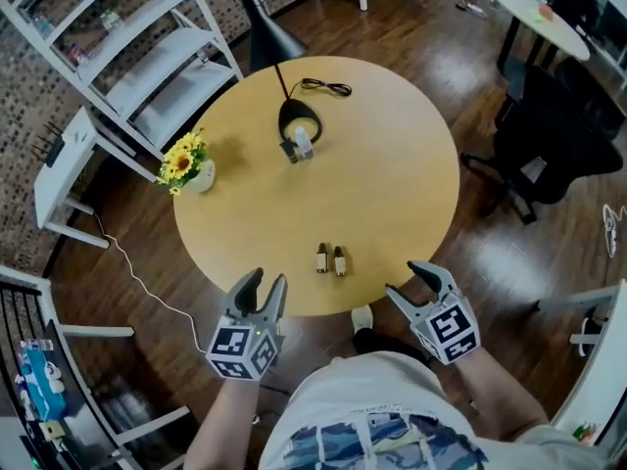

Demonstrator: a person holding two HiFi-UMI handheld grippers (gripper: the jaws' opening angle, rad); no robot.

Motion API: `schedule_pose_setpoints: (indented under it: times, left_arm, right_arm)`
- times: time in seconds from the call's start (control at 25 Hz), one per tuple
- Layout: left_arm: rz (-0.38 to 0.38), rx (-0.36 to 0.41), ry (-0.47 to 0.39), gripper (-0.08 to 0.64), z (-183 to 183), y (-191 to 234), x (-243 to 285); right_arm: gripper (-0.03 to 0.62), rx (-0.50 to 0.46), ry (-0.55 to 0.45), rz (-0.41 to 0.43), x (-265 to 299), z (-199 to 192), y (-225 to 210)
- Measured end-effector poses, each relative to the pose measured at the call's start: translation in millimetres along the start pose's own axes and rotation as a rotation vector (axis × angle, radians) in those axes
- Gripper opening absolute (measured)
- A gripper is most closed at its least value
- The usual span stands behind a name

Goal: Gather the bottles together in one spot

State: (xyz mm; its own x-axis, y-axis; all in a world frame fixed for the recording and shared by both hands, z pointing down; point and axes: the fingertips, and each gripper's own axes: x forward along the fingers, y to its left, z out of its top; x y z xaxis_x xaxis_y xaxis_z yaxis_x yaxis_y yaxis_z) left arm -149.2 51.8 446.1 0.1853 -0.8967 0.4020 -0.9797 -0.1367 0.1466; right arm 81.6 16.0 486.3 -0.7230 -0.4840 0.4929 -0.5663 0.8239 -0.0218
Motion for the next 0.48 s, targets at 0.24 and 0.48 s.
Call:
schedule_pose_setpoints:
  times: [0.24, 0.48]
  left_arm:
    - [-0.011, -0.025, -0.036, 0.184, -24, -4, -106]
    - [0.0, -0.058, -0.045, 0.184, -57, -18, -168]
  right_arm:
    - [0.261, 0.008, 0.015, -0.014, -51, 4, 89]
    - [0.261, 0.117, 0.004, -0.054, -88, -15, 121]
